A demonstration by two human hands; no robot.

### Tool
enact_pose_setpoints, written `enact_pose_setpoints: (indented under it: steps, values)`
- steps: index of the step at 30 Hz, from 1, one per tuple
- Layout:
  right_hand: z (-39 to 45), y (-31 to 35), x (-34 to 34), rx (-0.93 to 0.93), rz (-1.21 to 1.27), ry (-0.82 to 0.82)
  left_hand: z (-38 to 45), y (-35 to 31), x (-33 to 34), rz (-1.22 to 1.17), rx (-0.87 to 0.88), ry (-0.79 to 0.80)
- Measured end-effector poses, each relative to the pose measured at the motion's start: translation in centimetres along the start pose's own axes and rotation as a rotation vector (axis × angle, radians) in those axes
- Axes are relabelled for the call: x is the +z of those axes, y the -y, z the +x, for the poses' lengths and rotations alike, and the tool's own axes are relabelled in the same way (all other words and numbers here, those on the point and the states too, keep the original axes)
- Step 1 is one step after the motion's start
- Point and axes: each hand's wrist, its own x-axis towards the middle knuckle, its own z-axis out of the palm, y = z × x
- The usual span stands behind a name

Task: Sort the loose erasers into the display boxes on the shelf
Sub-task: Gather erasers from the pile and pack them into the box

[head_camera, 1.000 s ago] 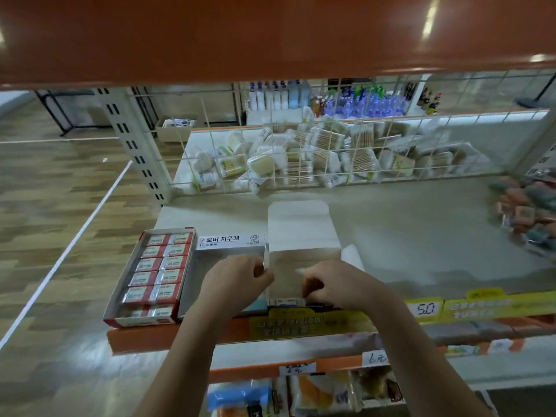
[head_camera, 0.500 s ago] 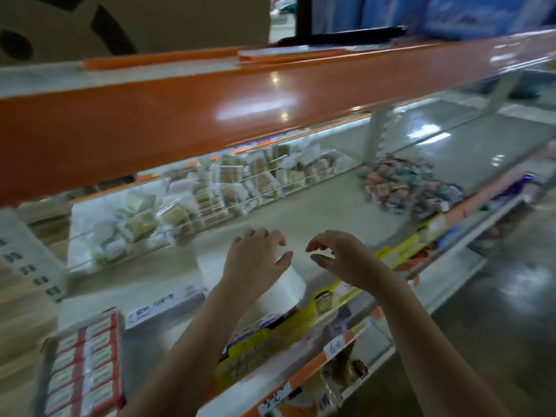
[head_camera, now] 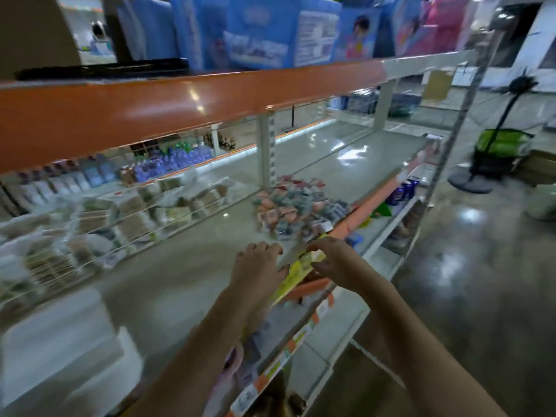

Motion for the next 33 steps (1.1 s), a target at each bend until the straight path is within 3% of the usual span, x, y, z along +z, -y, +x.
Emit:
enact_pose_setpoints:
  steps: [10, 17, 21, 28, 33]
  values:
    - [5.8, -11.3, -2.2, 0.075, 0.089, -0.001, 10.6, -4.8, 2.7, -0.033, -0.036, -0.038]
    - [12.8, -17.7, -3.1, 0.126, 0.114, -0.131, 18.4, -4.4, 3.3, -0.009, -0.133, -0.131]
    - [16.6, -20.3, -3.3, 0.122, 0.056, -0.041, 20.8, -4.4, 3.8, 0.007, -0.191, -0.112]
    - [20.1, -23.2, -3.2, 0.077, 0.099, 0.143, 23.2, -4.4, 5.8, -0.182, -0.27, -0.044]
    - [21.3, -24.5, -3.7, -0.074, 0.18, 0.172, 23.5, -5.2, 5.1, -0.095, -0.356, -0.171]
